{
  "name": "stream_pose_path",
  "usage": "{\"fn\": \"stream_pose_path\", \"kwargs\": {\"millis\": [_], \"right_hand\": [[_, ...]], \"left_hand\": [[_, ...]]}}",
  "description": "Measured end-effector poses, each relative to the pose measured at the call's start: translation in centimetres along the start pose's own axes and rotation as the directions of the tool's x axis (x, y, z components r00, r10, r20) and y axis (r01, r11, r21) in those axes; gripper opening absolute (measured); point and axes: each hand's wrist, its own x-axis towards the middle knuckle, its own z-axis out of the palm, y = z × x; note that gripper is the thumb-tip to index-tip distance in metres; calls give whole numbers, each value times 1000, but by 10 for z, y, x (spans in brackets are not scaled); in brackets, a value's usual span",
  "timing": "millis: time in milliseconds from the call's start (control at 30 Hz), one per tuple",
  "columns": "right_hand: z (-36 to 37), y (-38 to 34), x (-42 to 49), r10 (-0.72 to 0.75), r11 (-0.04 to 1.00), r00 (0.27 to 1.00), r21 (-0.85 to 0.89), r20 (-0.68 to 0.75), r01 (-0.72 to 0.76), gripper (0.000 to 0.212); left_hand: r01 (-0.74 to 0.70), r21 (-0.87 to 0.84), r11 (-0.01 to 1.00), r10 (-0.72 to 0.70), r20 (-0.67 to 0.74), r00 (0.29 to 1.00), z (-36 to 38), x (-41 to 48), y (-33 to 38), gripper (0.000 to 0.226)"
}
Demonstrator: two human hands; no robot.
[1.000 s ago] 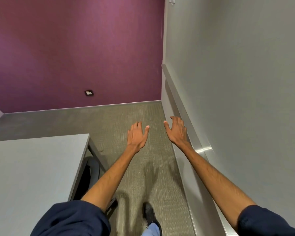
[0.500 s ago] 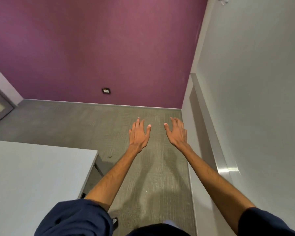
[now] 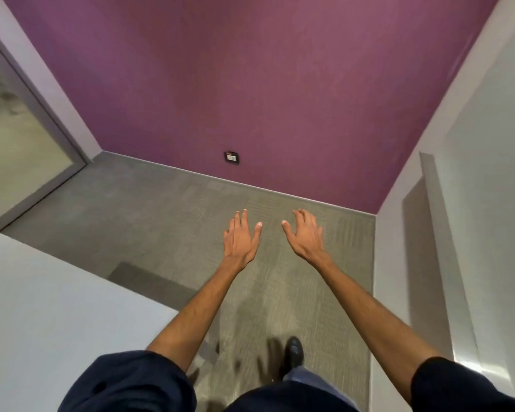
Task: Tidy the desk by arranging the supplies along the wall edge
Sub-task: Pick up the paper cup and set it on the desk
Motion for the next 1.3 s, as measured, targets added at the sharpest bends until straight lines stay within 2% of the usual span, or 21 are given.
{"fn": "stream_pose_path", "kwargs": {"millis": [233, 333, 567, 733, 933, 1000, 1100, 1300], "right_hand": [[-2, -29, 140, -115, 993, 990, 8, 78, 115, 58], [9, -48, 182, -201, 980, 972, 16, 120, 201, 58], [56, -99, 268, -301, 953, 924, 28, 236, 303, 58], [107, -147, 345, -357, 932, 885, 45, 301, 360, 59], [159, -226, 449, -466, 881, 826, 73, 317, 468, 59], [177, -254, 477, -477, 873, 816, 70, 327, 482, 60], [205, -291, 503, -491, 867, 805, 104, 334, 486, 62], [262, -355, 537, -542, 826, 715, 126, 442, 549, 63]], "left_hand": [[125, -28, 992, -127, -68, 990, -22, 105, -5, 65], [147, -11, 989, -147, -89, 985, -30, 135, -18, 60], [296, -25, 955, -297, -122, 947, -50, 201, -70, 56], [404, -75, 912, -410, -160, 898, -62, 268, -130, 69], [514, -135, 847, -531, -171, 830, -97, 363, -202, 70], [519, -116, 847, -532, -188, 826, -112, 387, -222, 70], [563, -117, 818, -575, -207, 792, -133, 416, -254, 72], [650, -120, 751, -656, -251, 712, -163, 444, -314, 77]]}}
